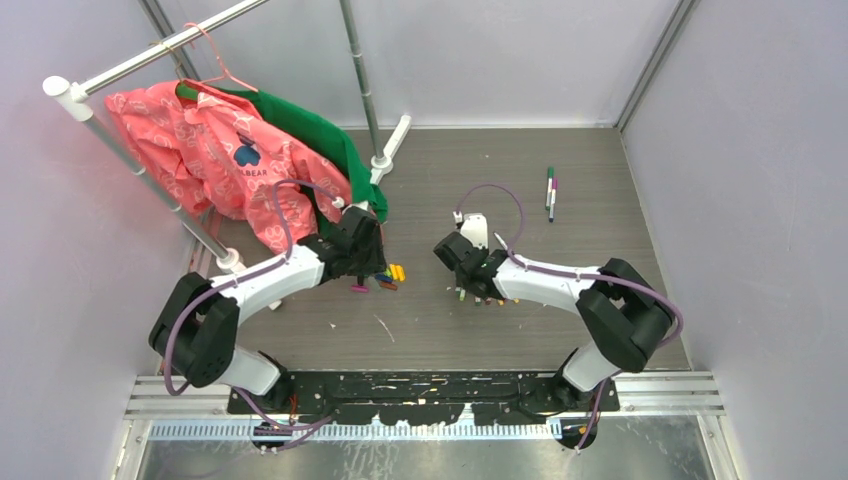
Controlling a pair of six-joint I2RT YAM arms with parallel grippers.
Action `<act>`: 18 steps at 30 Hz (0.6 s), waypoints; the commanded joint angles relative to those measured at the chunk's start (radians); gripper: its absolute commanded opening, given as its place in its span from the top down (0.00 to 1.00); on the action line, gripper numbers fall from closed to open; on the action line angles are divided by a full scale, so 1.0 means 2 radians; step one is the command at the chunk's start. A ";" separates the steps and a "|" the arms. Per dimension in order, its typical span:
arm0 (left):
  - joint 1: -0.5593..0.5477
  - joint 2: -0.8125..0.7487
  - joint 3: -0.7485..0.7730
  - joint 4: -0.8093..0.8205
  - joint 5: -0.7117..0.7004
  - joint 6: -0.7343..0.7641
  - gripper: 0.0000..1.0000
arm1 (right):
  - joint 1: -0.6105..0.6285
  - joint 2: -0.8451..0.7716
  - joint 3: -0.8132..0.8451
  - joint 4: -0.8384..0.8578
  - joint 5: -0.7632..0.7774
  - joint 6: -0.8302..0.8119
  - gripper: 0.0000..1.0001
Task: Open the pen caps
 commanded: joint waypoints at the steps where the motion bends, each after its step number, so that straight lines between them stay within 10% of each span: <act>1: -0.006 -0.028 0.026 0.001 -0.005 -0.002 0.56 | -0.009 -0.048 0.028 -0.018 0.037 -0.005 0.67; 18: -0.007 0.001 0.050 0.063 0.055 0.002 0.33 | -0.264 0.013 0.166 0.016 -0.024 -0.095 0.40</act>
